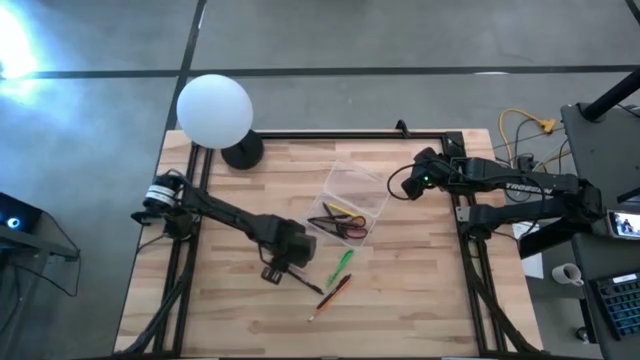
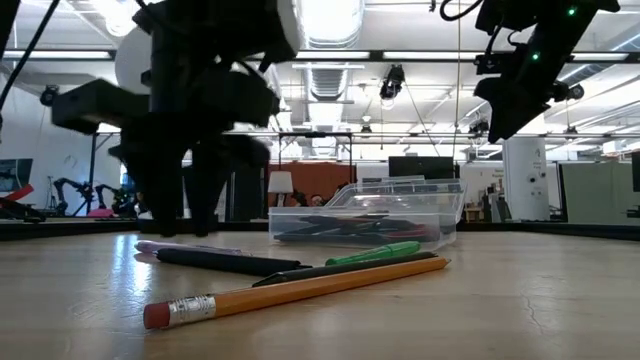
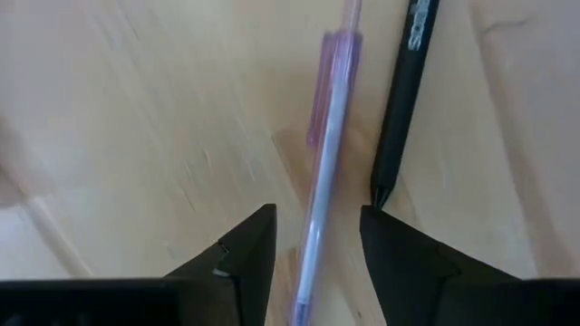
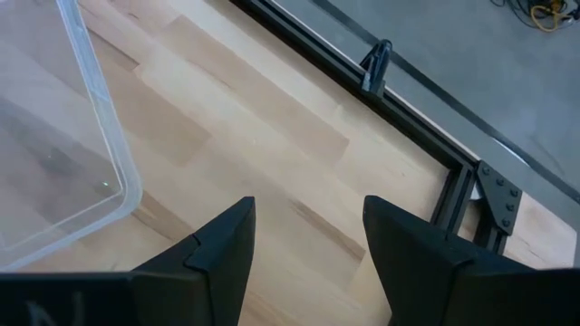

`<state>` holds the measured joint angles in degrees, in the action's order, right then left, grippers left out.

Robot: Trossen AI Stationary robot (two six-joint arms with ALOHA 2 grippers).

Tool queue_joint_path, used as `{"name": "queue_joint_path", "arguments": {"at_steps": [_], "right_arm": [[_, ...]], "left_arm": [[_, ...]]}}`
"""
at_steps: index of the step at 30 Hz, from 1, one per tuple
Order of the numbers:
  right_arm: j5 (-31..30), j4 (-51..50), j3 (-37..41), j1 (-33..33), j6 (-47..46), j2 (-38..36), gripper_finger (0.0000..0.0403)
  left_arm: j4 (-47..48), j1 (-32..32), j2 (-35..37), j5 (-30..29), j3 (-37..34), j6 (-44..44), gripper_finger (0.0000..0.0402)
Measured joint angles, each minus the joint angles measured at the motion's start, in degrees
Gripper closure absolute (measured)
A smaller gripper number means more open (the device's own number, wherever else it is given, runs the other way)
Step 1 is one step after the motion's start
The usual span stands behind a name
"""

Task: Pick & place school supplies into a supply box
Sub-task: Put the purple pen into the supply box

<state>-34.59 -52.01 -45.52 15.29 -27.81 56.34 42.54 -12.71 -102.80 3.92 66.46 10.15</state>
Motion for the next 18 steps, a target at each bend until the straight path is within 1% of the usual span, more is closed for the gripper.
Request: {"name": "queue_joint_path", "arguments": {"at_steps": [3,6,9,13,15,18], "right_arm": [[0.00,0.00,0.00,0.00,0.00,0.00,0.0207],[0.00,0.02,0.00,0.00,-0.02,0.00,0.0207],[0.00,0.04,0.00,0.00,-0.09,0.00,0.0207],[0.00,0.07,0.00,0.00,-0.24,0.00,0.0207],[0.00,0.09,0.00,0.02,-0.24,0.00,0.0207],[-0.08,0.10,0.00,0.04,-0.25,0.00,0.0207]], "left_arm": [[-1.50,0.02,0.00,0.00,-1.95,-0.39,0.0266],[-2.68,0.02,-0.02,-0.07,-3.58,-0.78,0.0284],[-3.93,0.03,0.21,-0.51,-5.08,-2.00,0.0310],[-5.44,-0.01,0.31,-2.70,-6.57,-2.34,0.0355],[-5.66,0.02,0.31,-2.80,-6.72,-2.36,0.0377],[-5.24,0.00,0.20,-3.35,-6.02,-2.40,0.0390]]}}
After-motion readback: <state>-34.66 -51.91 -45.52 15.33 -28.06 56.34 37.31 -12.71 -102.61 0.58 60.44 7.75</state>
